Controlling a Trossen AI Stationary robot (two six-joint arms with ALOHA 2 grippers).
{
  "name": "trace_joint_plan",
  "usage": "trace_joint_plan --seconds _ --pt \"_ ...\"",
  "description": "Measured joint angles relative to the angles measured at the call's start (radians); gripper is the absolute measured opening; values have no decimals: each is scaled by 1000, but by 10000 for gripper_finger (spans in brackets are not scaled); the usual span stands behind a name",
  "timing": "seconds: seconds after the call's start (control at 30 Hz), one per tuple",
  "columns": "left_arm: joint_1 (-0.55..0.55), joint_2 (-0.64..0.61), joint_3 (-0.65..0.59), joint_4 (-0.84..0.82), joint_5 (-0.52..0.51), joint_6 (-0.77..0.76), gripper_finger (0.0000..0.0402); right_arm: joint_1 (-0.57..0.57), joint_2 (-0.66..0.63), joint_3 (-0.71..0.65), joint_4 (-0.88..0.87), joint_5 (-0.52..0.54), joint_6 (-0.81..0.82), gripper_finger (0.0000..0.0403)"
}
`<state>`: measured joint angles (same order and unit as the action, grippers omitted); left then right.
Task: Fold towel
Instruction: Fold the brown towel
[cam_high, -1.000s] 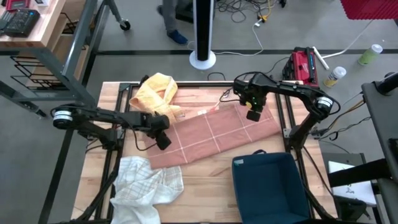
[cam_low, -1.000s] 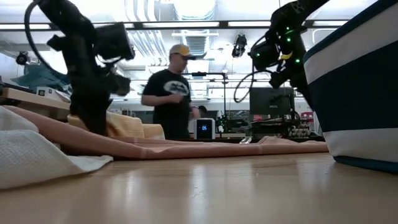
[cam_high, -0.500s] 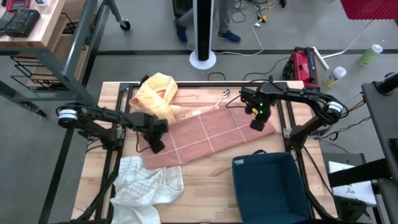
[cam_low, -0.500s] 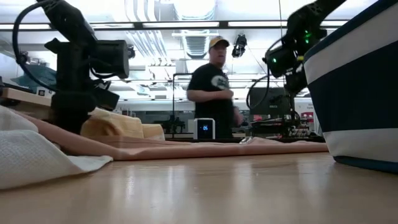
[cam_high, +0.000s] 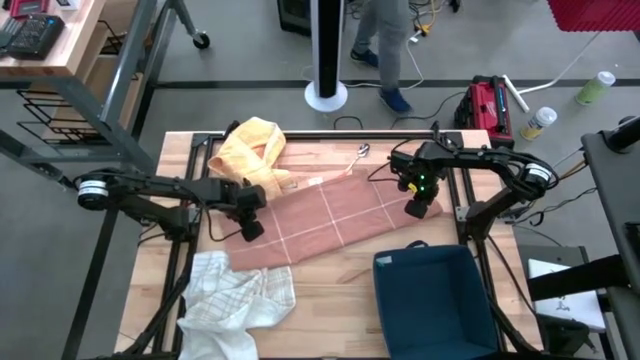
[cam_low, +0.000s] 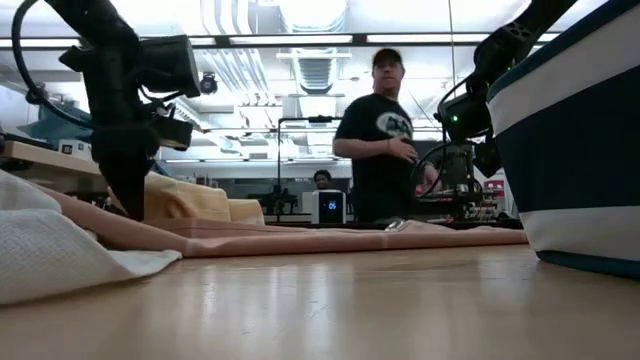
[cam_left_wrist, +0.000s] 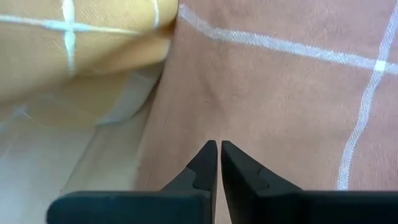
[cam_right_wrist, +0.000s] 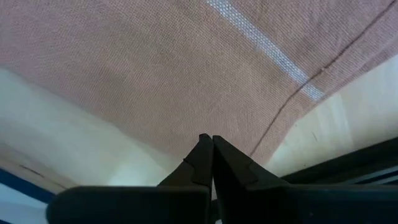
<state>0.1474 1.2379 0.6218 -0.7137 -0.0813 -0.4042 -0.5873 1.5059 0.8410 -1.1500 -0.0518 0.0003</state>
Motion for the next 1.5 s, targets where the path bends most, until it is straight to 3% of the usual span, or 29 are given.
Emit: trace_joint_plan --seconds 0.43,0.57,0.67,0.97,1.5 --pt "0 100 -11 33 20 5 2 0 2 -40 88 5 2 0" --pt "0 129 -11 22 24 4 2 0 2 -41 90 64 27 0" --pt "0 140 -12 2 35 2 1 -1 2 -41 85 109 46 0" --pt "0 106 -14 -50 14 -18 1 -3 -4 -14 58 104 33 0" --pt "0 42 104 -9 10 23 1 -3 -219 43 65 103 -35 0"
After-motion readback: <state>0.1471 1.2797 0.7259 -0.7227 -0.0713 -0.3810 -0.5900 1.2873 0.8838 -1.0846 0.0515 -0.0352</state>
